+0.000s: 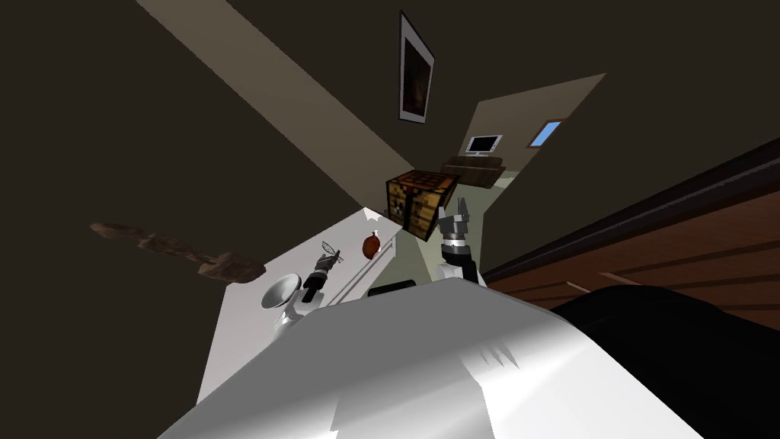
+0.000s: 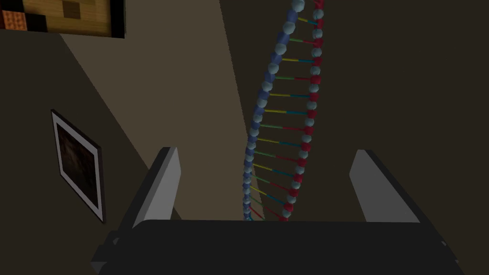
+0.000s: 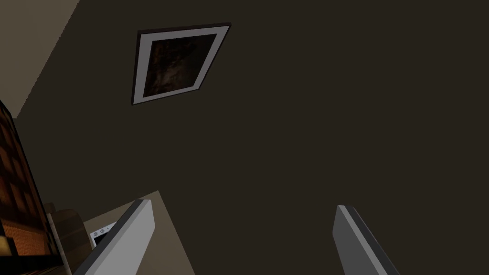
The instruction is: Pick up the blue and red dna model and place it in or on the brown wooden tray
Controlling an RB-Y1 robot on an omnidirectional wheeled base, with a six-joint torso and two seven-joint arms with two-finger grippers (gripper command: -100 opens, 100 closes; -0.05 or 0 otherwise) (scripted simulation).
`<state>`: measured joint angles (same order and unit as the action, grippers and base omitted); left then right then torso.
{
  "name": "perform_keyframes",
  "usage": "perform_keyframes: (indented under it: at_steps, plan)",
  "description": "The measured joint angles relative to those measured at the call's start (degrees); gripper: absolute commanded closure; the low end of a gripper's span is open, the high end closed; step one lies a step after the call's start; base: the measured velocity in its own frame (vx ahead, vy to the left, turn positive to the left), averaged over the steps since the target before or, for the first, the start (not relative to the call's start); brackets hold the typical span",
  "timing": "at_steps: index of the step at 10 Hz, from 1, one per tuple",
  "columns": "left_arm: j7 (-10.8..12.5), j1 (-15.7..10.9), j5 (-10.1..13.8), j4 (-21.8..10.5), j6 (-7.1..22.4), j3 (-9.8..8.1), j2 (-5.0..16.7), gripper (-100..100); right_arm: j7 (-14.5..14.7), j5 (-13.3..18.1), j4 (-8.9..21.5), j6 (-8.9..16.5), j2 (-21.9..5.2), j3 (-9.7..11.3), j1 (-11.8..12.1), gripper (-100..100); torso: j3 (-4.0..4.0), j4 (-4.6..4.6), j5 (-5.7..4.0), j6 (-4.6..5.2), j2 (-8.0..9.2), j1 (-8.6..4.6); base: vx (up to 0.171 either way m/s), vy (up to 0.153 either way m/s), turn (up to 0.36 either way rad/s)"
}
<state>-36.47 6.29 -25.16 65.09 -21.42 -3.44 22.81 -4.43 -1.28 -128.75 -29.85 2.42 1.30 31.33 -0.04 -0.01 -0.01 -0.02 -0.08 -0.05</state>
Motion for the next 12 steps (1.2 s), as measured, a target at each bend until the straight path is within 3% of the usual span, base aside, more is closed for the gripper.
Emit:
perform_keyframes:
  at_steps: [1,2,3,8,9,12]
  plan:
    - [-0.4,-0.4,-0.2,-0.9,0.2,-0.31,0.0,-100,0.0,0.0,0.0,0.0,0.0,0.0,0.0,0,0.00,0.00,0.00,0.00,0.00,0.00,0.008,-0.002,-0.011]
    - [-0.5,-0.4,-0.2,-1.0,0.3,-0.35,0.0,0,0.0,0.0,0.0,0.0,0.0,0.0,0.0,0,0.02,0.01,0.00,-0.01,0.04,0.00,0.000,0.000,0.000]
    - [-0.5,-0.4,-0.2,-1.0,0.3,-0.34,0.0,-100,0.0,0.0,0.0,0.0,0.0,0.0,0.0,0,0.03,0.01,0.00,-0.01,0.06,0.00,-0.012,-0.004,-0.177]
    - [-1.6,-3.9,0.7,-7.2,-0.8,-3.85,0.2,-100,0.0,0.0,0.0,0.0,0.0,0.0,0.0,0,0.09,0.04,0.00,0.00,0.15,0.02,-0.020,0.002,-0.119]
    - [-1.7,-4.0,0.7,-7.4,-0.9,-3.95,0.2,100,0.0,0.0,0.0,0.0,0.0,0.0,0.0,0,0.07,0.03,0.00,-0.03,0.13,0.02,0.000,0.000,0.000]
    - [-1.7,-4.0,0.6,-7.3,-0.9,-3.93,0.2,100,0.0,0.0,0.0,0.0,0.0,0.0,0.0,0,0.05,0.02,0.04,-0.03,0.08,0.04,0.000,0.000,0.000]
